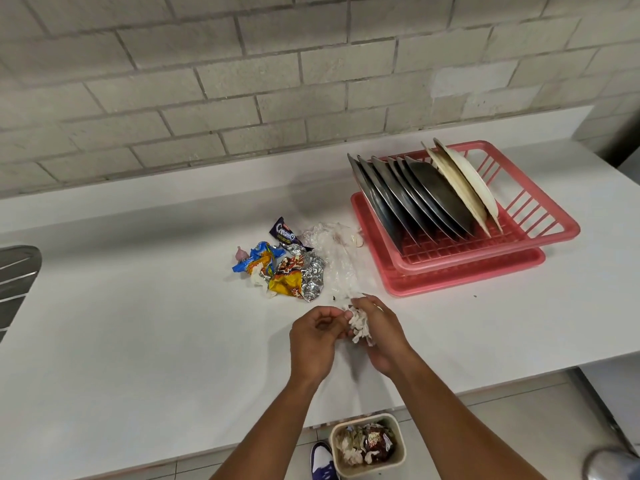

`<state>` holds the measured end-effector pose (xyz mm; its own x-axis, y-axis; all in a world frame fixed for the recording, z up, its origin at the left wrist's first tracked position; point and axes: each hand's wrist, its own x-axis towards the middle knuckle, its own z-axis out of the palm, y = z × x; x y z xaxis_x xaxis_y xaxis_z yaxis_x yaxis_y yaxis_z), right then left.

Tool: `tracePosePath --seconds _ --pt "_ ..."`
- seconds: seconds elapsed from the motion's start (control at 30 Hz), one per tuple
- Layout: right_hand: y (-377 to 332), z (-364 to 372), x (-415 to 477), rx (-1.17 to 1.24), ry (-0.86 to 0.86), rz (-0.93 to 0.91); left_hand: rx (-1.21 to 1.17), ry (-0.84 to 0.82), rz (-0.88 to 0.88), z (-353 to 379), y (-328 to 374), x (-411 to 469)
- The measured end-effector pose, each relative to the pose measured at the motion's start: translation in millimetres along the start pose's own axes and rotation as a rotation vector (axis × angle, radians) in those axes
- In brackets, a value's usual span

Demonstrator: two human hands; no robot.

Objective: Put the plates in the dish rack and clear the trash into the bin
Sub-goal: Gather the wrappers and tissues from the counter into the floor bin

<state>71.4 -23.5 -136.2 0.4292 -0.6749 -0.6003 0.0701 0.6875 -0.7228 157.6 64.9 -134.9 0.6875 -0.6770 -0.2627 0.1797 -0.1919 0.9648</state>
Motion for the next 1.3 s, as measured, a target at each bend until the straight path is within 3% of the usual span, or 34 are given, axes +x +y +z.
tracePosePath --seconds 0.2,0.47,0.63,0.73,0.8,0.93,1.07,1.3 --pt "1.3 14.6 -3.0 -0.12 -0.034 -0.041 0.215 0.048 0.129 3.9 1.6 -1.1" --pt "-3.4 14.5 3.1 -0.033 0.181 -0.086 0.446 -0.173 0.178 -10.4 28.2 1.7" --pt "-8.0 15.5 4.0 -0.036 0.151 -0.091 0.483 0.095 0.321 -43.7 55.6 36.9" --pt "-10.7 17.1 3.8 -0.044 0.106 -0.105 0.662 0.248 0.458 -73.3 68.9 81.8" --pt "-12.5 19.8 4.4 -0.051 0.088 -0.111 0.844 0.223 0.383 -90.9 71.7 114.3" --pt "-14.9 24.9 6.0 -0.066 0.071 -0.112 1.092 0.006 0.108 -108.8 67.1 162.7" --pt "-15.7 29.5 8.6 -0.066 0.053 -0.114 1.167 -0.187 -0.168 -113.7 58.4 184.5" --pt "-15.6 34.5 9.5 -0.078 0.041 -0.106 1.057 -0.035 0.008 -122.0 44.6 186.9"
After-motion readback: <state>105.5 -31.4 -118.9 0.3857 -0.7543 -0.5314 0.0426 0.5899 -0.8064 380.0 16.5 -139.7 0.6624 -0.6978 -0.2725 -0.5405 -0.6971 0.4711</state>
